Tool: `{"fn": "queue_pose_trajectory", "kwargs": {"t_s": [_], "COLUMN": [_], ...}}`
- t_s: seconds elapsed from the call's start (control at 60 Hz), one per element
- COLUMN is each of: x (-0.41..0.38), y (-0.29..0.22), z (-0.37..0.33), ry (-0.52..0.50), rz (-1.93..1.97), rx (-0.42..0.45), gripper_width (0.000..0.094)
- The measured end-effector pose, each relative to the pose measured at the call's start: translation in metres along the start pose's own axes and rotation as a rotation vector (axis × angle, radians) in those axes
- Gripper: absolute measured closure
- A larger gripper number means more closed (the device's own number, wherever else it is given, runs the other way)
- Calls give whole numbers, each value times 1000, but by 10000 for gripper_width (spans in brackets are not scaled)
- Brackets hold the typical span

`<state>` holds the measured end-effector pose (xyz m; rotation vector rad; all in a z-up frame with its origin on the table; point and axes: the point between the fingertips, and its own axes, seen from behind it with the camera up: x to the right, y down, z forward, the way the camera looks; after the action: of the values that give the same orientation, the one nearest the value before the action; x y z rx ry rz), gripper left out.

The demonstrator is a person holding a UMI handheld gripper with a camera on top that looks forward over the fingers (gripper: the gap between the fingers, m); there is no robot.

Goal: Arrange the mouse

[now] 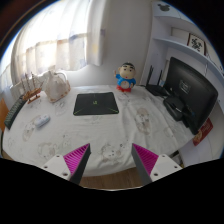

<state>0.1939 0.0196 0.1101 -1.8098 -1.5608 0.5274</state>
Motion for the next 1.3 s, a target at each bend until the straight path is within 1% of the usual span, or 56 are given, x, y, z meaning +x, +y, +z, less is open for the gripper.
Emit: {"fn": "queue_pose_trajectory", "kwargs": {"t_s": [0.1, 0.25, 0.717, 0.867, 0.967, 1.083, 1.3], "x": [-15, -59, -259, -313, -341, -362, -384], "y": [-2, -2, 19, 24, 22, 15, -5], "z": [1, 5, -9, -13, -7, 10, 66], "ry": [-18, -69, -299, -347, -357, -344, -287], "rz": [-4, -29, -143, -159, -158, -134, -105], "rx": [7, 10, -1, 5, 33, 67, 113], "gripper_width": [80, 79, 83, 83, 82, 83, 78]}}
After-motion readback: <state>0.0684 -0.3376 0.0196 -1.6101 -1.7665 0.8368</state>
